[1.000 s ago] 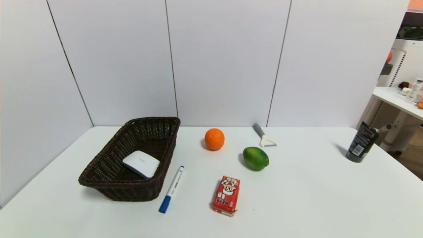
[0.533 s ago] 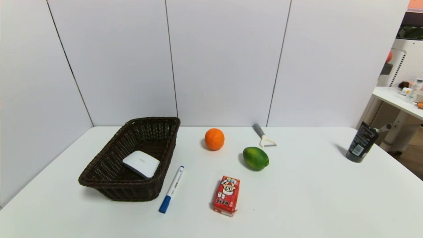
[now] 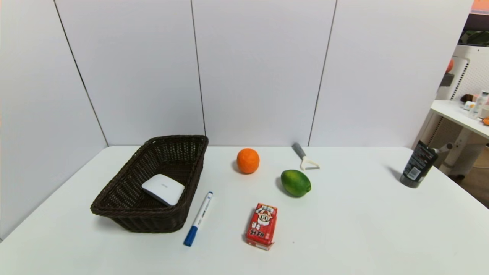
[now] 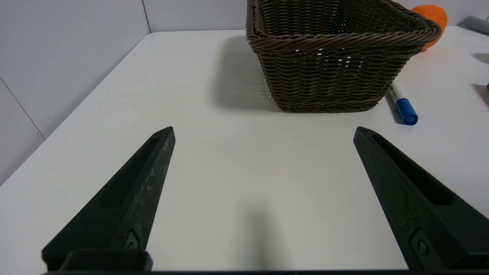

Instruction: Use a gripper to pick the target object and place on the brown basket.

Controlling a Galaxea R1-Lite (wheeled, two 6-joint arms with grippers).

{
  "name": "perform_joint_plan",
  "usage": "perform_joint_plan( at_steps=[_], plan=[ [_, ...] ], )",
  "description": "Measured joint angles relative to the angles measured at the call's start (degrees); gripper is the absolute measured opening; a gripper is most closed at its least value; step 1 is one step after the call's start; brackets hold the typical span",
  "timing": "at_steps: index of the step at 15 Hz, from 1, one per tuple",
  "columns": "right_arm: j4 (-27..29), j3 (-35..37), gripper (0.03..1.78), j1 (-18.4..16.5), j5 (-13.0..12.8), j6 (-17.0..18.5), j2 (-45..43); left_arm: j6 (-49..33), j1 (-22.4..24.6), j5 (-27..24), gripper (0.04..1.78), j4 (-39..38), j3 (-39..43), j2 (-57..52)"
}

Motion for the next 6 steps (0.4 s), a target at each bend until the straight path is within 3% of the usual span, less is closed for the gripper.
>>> perform_joint_plan(
  at_steps=[6],
  plan=[
    [-0.1,0.0,1.69,0.0,-0.3,1.3,0.0,0.0,0.0,0.0,1.69,0.0,0.0,0.0]
  ],
)
